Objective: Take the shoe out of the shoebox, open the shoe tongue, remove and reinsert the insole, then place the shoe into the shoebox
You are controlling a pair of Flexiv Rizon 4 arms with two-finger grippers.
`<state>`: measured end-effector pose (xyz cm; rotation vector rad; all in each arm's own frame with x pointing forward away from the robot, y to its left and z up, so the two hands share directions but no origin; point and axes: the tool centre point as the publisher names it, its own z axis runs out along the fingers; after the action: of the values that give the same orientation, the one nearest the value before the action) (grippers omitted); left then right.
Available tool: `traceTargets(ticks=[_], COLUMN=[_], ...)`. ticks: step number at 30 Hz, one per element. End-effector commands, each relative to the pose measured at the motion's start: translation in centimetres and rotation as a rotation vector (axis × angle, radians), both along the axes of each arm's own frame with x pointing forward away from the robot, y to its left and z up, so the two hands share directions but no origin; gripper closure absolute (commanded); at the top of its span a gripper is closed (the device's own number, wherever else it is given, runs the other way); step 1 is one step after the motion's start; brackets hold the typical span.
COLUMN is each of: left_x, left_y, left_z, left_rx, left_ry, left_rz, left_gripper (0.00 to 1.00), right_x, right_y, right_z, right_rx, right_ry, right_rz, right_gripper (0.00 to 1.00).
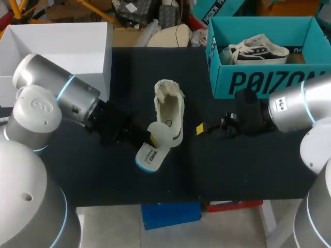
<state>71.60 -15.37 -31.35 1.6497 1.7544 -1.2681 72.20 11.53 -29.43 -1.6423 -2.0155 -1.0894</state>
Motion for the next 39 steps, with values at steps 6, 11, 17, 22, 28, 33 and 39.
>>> traceTargets(ticks=[6,11,17,22,28,33,39], left_x=[2.4,3.6,5.5,7.3,9.3,10.9,12.5], left_y=[-0.7,-1.1,-1.9,-2.9,-3.7,-4.0,-4.0], left_z=[-0.9,-1.9,-2.8,-3.7,-4.7,-5.5,-6.7], left_rx=[0.133,0.136,0.141,0.118,0.11,0.117,0.12], left_ry=[-0.023,-0.001,-0.004,0.0,0.02,0.011,0.012], left_rz=[-0.063,-0.07,-0.068,-0.055,-0.053,-0.036,0.004], left_gripper=[1.0,1.0,1.0,1.0,1.0,1.0,1.0], right_x=[0.0,0.0,0.0,0.0,0.0,0.0,0.0], right_y=[0.0,0.0,0.0,0.0,0.0,0.0,0.0], right_z=[0.1,0.1,0.1,0.1,0.1,0.1,0.1], right_rx=[-0.003,-0.003,-0.003,-0.003,-0.003,-0.003,-0.003], right_ry=[0.003,0.003,0.003,0.003,0.003,0.003,0.003], right_rz=[0.0,0.0,0.0,0.0,0.0,0.0,0.0], right_gripper=[0.0,0.0,0.0,0.0,0.0,0.0,0.0])
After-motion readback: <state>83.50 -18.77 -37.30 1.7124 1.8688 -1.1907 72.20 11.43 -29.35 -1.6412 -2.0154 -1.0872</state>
